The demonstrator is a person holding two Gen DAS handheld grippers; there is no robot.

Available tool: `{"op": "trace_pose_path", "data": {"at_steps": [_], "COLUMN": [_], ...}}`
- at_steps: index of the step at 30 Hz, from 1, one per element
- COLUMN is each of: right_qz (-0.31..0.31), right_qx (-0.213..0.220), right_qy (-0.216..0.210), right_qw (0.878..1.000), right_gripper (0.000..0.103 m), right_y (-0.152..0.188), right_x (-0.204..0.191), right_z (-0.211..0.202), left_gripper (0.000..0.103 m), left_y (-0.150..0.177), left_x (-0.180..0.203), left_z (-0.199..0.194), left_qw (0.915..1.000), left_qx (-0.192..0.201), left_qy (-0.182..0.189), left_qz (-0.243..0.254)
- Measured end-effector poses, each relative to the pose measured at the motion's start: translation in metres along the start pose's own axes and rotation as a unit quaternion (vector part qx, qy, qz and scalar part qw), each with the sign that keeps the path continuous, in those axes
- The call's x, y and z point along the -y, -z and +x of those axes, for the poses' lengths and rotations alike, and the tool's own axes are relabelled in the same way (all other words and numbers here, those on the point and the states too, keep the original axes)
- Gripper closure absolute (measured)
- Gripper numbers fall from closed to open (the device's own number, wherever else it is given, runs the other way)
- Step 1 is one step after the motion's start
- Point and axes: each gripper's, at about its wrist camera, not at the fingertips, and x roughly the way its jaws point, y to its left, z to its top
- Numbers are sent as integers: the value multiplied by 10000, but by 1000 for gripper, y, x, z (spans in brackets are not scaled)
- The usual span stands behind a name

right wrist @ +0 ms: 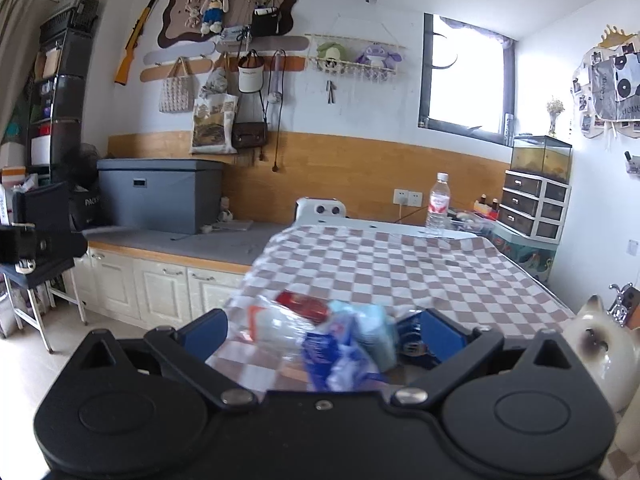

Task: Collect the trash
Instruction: 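Move the left tool to the clear plastic bag while the right tool approaches the blue tissue bag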

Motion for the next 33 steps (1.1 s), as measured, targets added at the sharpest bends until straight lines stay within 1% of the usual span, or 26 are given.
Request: {"op": "trace_pose_path", "data": {"at_steps": [2,4,6,8,10,12,14,16,18,19,21,22,24,25,27,29,31,33], "right_qz": [2,68,186,239,225,263,348,480,679,773,916,979,1011,984,804,721,733,596], "right_qx": [-38,-132,-278,-374,-418,-427,-413,-415,-572,-587,-483,-458,-537,-560,-615,-661,-706,-662], "right_qy": [1,114,135,43,-66,-231,-510,-705,-653,-684,-890,-928,-881,-843,-750,-730,-836,-966], "right_qw": [10000,9998,9993,9990,9988,9985,9972,9955,9939,9929,9906,9898,9895,9900,9920,9925,9913,9913], "right_gripper": [0,0,0,0,0,0,0,0,0,0,0,0,0,1,3,8,9,12], "right_y": [4,6,9,12,13,16,18,21,24,27,35,40,47,50,56,59,60,60], "right_x": [13,23,34,41,47,53,58,60,59,60,62,63,64,64,64,65,65,60], "right_z": [10,25,41,55,69,82,94,103,110,112,114,117,123,124,124,124,124,122], "left_gripper": [0,0,0,0,0,0,0,0,0,0,0,0,0,0,0,0,0,0], "left_y": [3,7,12,16,19,21,19,18,16,17,20,22,28,31,36,42,48,53], "left_x": [11,17,20,19,15,7,1,-3,-7,-9,-16,-19,-23,-25,-27,-29,-30,-28], "left_z": [17,35,53,70,85,100,116,130,145,153,169,177,193,201,211,216,216,210], "left_qw": [9998,9981,9942,9900,9859,9812,9778,9783,9785,9773,9734,9706,9654,9640,9626,9571,9495,9445], "left_qx": [-93,-255,-479,-599,-626,-673,-734,-736,-728,-753,-849,-928,-1106,-1225,-1326,-1391,-1392,-1342], "left_qy": [118,290,433,542,622,813,1013,1060,1118,1164,1220,1263,1322,1308,1306,1484,1749,2031], "left_qz": [-145,-476,-861,-1161,-1420,-1615,-1683,-1620,-1570,-1600,-1745,-1828,-1959,-1964,-1969,-2061,-2201,-2206]}}
